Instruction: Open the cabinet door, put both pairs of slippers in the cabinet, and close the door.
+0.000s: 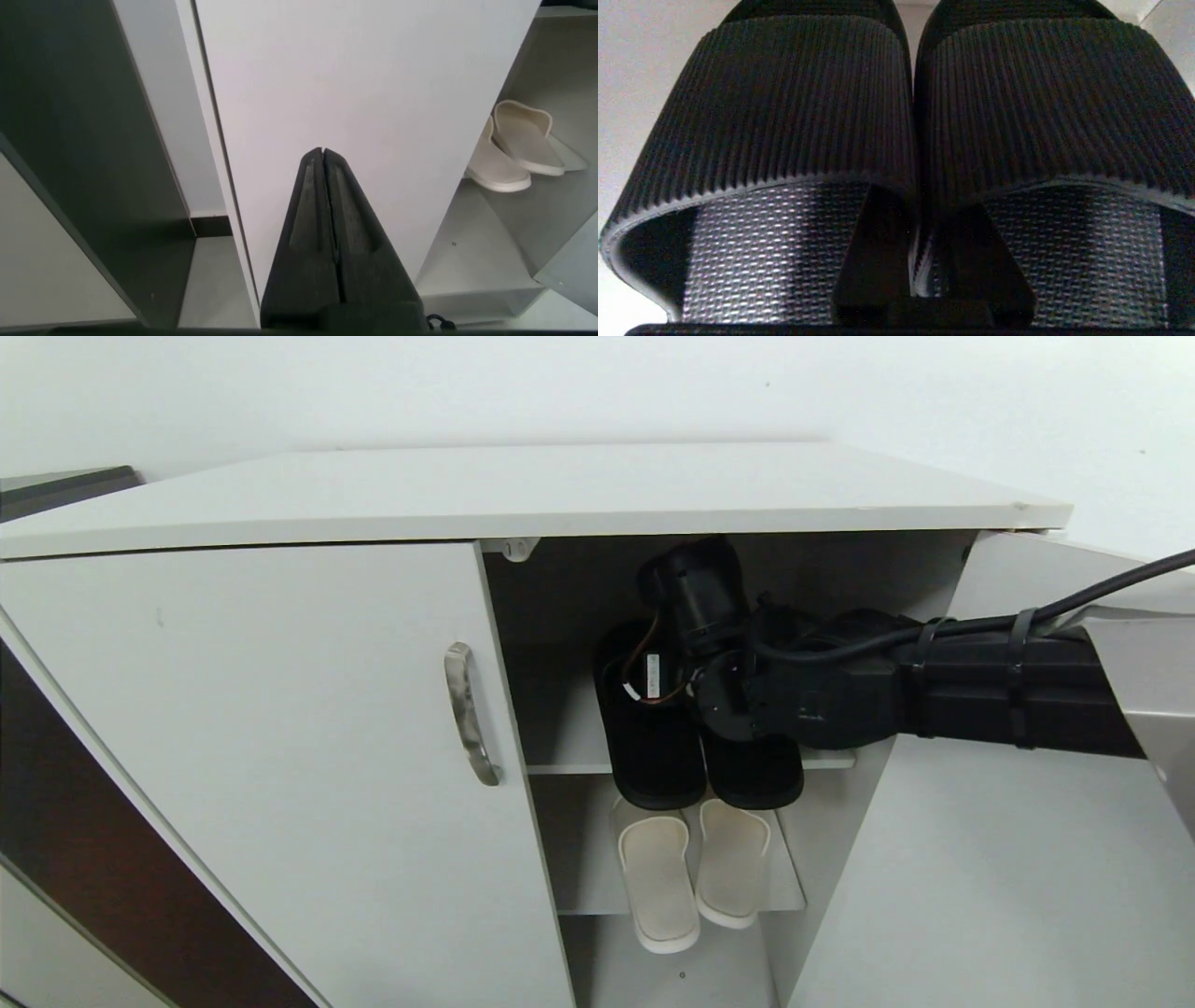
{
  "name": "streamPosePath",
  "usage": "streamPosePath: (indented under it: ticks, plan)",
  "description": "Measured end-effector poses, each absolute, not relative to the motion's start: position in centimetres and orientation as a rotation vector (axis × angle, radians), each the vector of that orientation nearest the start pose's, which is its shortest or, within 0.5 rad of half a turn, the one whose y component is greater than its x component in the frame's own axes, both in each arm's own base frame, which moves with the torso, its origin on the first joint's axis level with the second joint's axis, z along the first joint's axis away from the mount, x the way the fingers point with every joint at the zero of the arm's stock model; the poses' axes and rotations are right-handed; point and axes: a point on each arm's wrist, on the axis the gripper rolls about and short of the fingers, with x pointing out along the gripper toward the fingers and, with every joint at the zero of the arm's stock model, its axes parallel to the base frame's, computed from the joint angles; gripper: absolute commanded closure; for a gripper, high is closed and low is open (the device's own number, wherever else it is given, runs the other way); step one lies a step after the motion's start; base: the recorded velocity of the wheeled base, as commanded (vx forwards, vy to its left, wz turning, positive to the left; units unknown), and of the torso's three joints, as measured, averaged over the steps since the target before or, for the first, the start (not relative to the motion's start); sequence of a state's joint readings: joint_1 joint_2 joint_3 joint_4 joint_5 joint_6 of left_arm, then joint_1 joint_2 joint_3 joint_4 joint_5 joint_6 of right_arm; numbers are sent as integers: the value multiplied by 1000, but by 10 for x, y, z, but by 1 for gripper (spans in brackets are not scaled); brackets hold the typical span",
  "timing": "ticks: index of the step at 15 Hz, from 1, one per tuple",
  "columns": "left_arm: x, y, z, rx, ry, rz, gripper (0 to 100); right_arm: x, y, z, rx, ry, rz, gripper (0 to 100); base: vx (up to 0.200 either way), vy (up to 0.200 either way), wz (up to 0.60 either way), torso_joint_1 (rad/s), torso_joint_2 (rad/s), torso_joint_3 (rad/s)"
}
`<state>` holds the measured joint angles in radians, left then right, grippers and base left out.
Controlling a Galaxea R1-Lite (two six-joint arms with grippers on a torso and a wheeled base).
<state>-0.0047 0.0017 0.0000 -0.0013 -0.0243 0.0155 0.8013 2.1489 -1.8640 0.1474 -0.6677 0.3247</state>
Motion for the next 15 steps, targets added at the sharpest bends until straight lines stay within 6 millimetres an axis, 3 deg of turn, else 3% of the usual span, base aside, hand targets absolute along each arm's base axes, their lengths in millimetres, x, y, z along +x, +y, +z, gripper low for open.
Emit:
streamPosePath:
  ticks: [4,5,11,15]
  plan:
    - [-23,0,76,16,0,-29,100,318,308,229,26,346,75,100,0,0,0,0,0,0]
    - [-23,0,76,16,0,-28,100,318,308,228,25,348,74,0,0,0,0,0,0,0]
    - [-23,0,76,16,0,-29,100,313,304,221,5,371,66,0,0,0,0,0,0,0]
    - [-23,0,76,16,0,-29,100,281,297,221,-6,401,97,0,0,0,0,0,0,0]
